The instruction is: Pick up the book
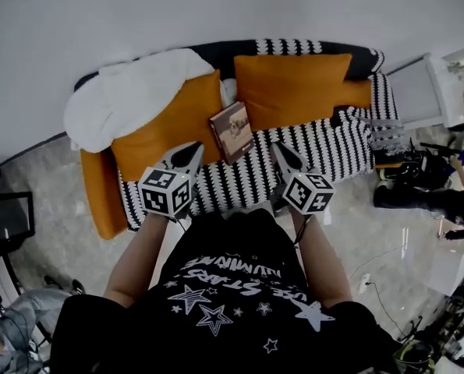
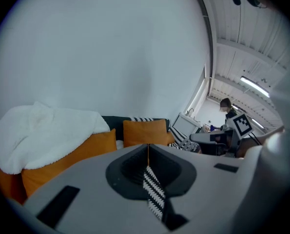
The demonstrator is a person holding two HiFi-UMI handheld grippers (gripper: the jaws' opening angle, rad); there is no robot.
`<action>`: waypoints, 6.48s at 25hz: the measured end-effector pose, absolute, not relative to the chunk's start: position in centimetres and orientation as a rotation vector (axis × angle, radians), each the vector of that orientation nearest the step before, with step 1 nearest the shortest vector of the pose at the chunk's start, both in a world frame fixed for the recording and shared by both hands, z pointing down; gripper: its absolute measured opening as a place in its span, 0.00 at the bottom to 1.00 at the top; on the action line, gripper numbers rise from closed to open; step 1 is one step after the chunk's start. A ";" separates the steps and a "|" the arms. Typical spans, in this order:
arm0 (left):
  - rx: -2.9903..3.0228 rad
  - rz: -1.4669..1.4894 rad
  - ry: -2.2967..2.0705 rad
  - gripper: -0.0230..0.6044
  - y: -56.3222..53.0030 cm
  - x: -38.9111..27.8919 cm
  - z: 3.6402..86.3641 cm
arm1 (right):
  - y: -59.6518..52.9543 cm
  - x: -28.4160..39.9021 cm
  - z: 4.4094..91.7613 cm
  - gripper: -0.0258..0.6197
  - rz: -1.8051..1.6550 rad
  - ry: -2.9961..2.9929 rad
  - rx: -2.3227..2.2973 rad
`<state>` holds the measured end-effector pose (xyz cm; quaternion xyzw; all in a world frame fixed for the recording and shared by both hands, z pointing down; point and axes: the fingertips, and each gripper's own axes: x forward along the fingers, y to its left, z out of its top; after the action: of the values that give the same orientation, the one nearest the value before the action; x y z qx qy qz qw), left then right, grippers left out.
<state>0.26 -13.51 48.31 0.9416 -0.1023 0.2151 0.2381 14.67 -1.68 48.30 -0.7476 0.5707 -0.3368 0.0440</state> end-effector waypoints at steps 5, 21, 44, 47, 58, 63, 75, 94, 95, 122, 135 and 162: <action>2.569 0.598 -0.263 0.06 -14.1 1.1 48.7 | -2.4 15.1 48.7 0.10 -1.054 1.735 -2.296; 2.471 0.576 -0.586 0.06 -15.6 2.4 49.5 | -9.2 18.7 50.8 0.10 -1.112 2.113 -2.051; 2.296 0.592 -0.937 0.06 -17.8 4.8 52.7 | -17.0 19.4 59.4 0.26 -1.083 3.169 -1.446; 2.269 0.605 -0.957 0.06 -17.8 4.7 53.8 | -17.4 18.8 61.2 0.37 -1.061 3.337 -1.309; 2.217 0.641 -0.965 0.06 -18.7 4.9 57.0 | -17.7 17.1 69.1 0.51 -0.961 3.899 -0.802; 2.191 0.660 -0.959 0.06 -19.1 4.7 58.6 | -18.0 16.7 72.0 0.51 -0.863 4.059 -0.591; 2.139 0.707 -0.957 0.06 -20.2 3.2 61.6 | -18.7 16.6 78.1 0.51 -0.850 4.299 -0.128; 2.109 0.751 -0.912 0.06 -19.1 1.9 64.3 | -17.3 17.1 82.0 0.51 -0.838 4.400 0.682; 2.108 0.747 -0.911 0.06 -19.1 2.0 64.4 | -17.2 17.1 82.2 0.51 -0.856 4.395 0.684; 2.203 0.751 -0.826 0.06 -14.4 -0.4 59.9 | -5.7 15.2 75.3 0.28 -1.587 4.149 -0.240; 2.348 0.701 -0.745 0.06 -15.2 -1.2 55.0 | -7.3 15.2 64.7 0.28 -1.535 3.720 -1.219; 2.619 0.733 -0.175 0.06 -12.1 -0.7 50.1 | -2.5 10.9 52.4 0.28 -1.273 2.558 -2.253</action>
<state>-0.67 -12.05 50.11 0.9402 -0.0629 0.2632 0.2067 10.86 -2.46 52.38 -0.6002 0.6814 -0.3389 -0.2461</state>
